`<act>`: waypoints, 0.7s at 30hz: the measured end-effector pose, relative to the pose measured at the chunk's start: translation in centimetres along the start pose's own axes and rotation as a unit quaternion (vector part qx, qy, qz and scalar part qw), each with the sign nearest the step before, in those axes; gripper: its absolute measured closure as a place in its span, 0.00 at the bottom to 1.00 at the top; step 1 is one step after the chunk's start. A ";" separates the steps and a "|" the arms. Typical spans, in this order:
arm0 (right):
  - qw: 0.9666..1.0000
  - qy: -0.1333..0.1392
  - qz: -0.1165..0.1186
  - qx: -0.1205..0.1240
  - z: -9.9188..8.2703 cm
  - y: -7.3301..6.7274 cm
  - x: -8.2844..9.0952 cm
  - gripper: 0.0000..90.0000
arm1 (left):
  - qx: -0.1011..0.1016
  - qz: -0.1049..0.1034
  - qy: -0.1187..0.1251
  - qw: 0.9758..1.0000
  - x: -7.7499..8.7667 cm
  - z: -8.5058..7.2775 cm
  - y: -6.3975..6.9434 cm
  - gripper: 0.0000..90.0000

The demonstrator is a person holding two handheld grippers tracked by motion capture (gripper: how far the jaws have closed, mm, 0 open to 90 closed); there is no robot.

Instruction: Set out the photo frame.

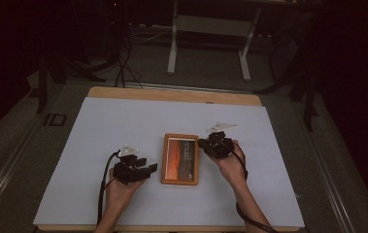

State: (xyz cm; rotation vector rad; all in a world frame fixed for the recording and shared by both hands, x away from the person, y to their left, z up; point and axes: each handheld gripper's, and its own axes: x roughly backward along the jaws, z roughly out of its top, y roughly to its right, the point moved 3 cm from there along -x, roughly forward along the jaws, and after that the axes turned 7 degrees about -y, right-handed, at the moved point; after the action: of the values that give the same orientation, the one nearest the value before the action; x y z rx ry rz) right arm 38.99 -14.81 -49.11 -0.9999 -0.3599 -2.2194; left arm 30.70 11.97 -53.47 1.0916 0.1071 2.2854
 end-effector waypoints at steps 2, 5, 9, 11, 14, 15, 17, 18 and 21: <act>1.000 -0.002 -0.001 0.003 0.1 0.0 -0.2 1.00 | 0.003 -0.003 0.000 1.000 0.1 -0.1 0.0 0.49; 1.000 -0.008 -0.004 0.019 0.6 -0.2 -1.1 1.00 | 0.007 -0.008 0.001 1.000 0.4 -0.2 0.0 0.49; 1.000 -0.004 -0.009 0.020 0.9 -0.3 -1.8 1.00 | 0.008 -0.006 0.000 1.000 0.3 -0.4 -0.1 0.49; 0.999 -0.006 -0.020 0.030 1.1 -0.5 -2.4 1.00 | 0.007 -0.006 -0.001 1.000 0.4 -0.5 -0.1 0.49; 0.999 -0.007 -0.027 0.032 1.3 -0.6 -2.7 1.00 | 0.008 -0.007 -0.002 1.000 0.4 -0.5 -0.2 0.48; 0.999 -0.007 -0.029 0.034 1.4 -0.6 -2.9 1.00 | 0.008 -0.007 -0.002 1.000 0.4 -0.5 -0.2 0.48; 0.999 -0.012 -0.027 0.027 1.4 -0.5 -3.3 1.00 | 0.009 -0.006 -0.005 1.000 0.5 -0.7 -0.3 0.48; 0.999 -0.010 -0.026 0.028 1.4 -0.5 -3.3 1.00 | 0.011 -0.006 -0.004 1.000 0.4 -0.7 -0.3 0.48; 0.999 -0.011 -0.027 0.031 1.4 -0.5 -3.3 1.00 | 0.011 -0.005 -0.005 1.000 0.4 -0.8 -0.4 0.48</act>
State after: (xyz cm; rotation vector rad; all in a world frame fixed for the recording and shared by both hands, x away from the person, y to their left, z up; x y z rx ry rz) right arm 41.04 -12.16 -50.63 -0.9936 -0.4692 -2.2326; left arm 30.13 12.65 -53.82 1.1115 0.1323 2.2744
